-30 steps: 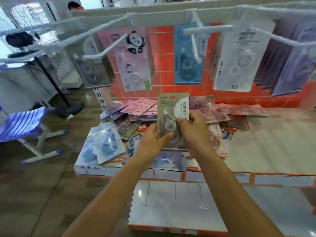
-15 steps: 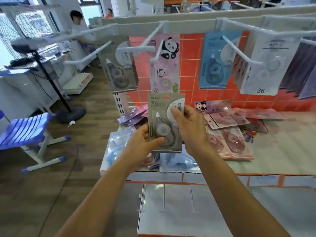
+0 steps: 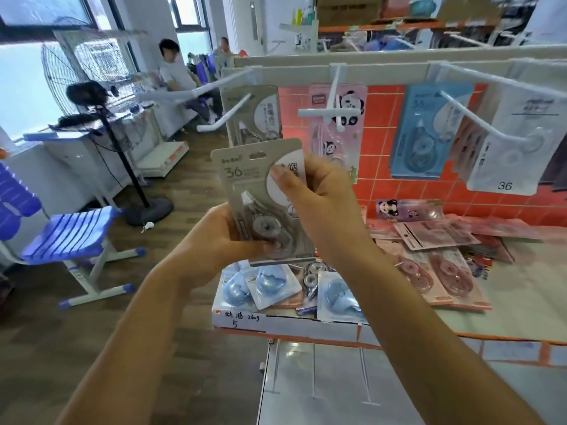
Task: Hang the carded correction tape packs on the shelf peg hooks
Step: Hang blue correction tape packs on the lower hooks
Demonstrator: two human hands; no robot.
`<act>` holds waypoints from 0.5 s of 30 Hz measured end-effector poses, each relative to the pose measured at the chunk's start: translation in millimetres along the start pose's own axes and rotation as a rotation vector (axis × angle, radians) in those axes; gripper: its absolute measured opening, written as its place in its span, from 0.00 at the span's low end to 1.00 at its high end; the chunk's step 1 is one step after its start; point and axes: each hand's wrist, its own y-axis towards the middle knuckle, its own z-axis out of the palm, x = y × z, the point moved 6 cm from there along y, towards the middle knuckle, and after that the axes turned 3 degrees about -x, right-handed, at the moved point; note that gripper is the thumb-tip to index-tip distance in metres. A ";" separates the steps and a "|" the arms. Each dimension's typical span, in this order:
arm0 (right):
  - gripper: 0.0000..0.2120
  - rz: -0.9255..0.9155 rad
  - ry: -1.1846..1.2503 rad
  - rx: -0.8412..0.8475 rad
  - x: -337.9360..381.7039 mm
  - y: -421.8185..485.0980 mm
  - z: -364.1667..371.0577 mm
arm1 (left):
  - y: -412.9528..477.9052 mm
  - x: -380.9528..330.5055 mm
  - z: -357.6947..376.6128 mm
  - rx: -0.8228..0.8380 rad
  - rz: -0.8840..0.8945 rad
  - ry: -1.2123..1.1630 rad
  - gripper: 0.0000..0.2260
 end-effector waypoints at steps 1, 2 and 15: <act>0.08 -0.014 0.004 0.003 3.4 -0.1 3.2 | -2.5 -4.6 -2.7 0.002 0.014 -0.002 0.18; 0.08 -0.029 0.009 0.003 7.7 -0.5 5.9 | -4.8 -8.3 -5.9 0.001 0.024 -0.008 0.18; 0.09 -0.184 -0.136 0.028 40.1 5.9 41.0 | -19.0 -19.4 -41.3 -0.041 0.068 -0.050 0.21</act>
